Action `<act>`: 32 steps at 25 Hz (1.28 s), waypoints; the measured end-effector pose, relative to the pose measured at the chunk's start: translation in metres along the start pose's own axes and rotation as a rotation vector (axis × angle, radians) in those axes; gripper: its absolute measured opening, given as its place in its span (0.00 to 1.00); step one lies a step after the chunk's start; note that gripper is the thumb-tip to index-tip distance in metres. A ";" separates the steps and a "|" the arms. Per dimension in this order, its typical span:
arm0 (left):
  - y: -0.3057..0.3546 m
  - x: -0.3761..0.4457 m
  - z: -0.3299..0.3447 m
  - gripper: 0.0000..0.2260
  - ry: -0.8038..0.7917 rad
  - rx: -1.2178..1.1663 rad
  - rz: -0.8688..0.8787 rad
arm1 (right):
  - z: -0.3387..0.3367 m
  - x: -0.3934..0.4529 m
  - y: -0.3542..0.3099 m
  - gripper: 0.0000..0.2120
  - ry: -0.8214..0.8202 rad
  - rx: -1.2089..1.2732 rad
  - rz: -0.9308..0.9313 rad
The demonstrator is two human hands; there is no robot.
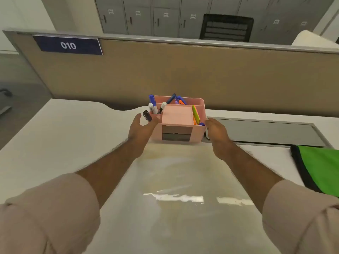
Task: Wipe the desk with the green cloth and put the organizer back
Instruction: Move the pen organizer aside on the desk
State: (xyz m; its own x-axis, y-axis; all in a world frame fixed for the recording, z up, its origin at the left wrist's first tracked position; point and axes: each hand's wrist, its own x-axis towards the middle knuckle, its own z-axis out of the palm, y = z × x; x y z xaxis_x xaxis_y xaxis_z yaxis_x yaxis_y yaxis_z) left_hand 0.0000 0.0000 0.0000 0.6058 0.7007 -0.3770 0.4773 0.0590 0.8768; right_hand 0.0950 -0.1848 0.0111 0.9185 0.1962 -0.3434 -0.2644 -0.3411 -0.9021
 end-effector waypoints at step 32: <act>-0.055 0.057 -0.231 0.25 0.344 -0.298 -0.097 | 0.271 -0.087 -0.006 0.20 -0.210 0.043 -0.188</act>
State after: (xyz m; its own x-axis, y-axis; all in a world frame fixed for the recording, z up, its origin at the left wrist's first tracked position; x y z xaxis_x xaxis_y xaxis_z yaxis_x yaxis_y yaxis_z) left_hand -0.1392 0.2010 -0.0004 0.2969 0.8741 -0.3844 0.2868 0.3023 0.9090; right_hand -0.0629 0.0489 -0.0243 0.8726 0.4401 -0.2119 -0.1116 -0.2427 -0.9637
